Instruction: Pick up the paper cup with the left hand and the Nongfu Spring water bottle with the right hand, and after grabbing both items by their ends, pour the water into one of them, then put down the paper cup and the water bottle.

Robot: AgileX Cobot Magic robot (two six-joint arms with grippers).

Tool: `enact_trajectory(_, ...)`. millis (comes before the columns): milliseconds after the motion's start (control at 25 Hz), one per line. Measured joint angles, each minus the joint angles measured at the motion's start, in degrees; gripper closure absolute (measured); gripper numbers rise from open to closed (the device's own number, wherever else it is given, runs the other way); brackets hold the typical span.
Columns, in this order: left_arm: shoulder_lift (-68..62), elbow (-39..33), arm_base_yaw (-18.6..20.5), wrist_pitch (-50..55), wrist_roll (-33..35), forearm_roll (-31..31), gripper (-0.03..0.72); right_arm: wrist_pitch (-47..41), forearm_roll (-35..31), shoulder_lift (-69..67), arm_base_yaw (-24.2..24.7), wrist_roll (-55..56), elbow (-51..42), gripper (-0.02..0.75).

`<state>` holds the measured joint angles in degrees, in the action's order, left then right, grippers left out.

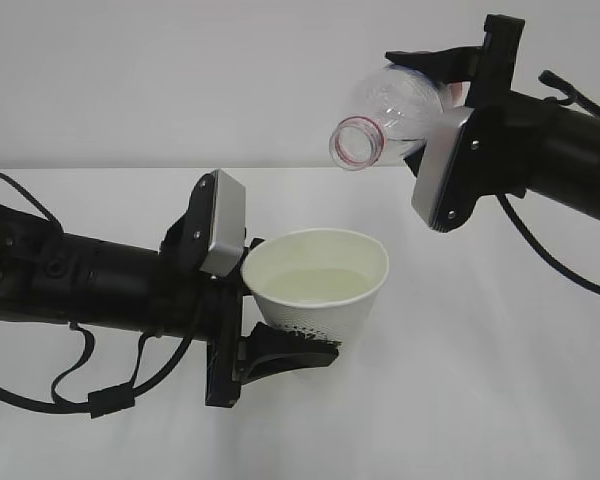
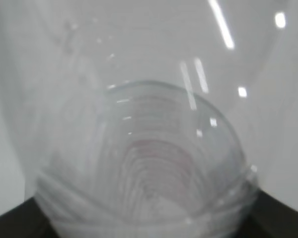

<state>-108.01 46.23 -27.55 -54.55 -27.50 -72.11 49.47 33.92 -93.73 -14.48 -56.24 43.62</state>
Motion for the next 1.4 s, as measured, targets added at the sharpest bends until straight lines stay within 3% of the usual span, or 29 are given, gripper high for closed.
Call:
enact_trajectory(360, 0.0, 0.0, 0.0, 0.0, 0.0, 0.0, 0.196, 0.0, 0.0, 0.0, 0.0, 0.5, 0.0, 0.259)
enact_trajectory(1400, 0.0, 0.0, 0.0, 0.0, 0.0, 0.0, 0.202, 0.0, 0.0, 0.0, 0.0, 21.0, 0.0, 0.259)
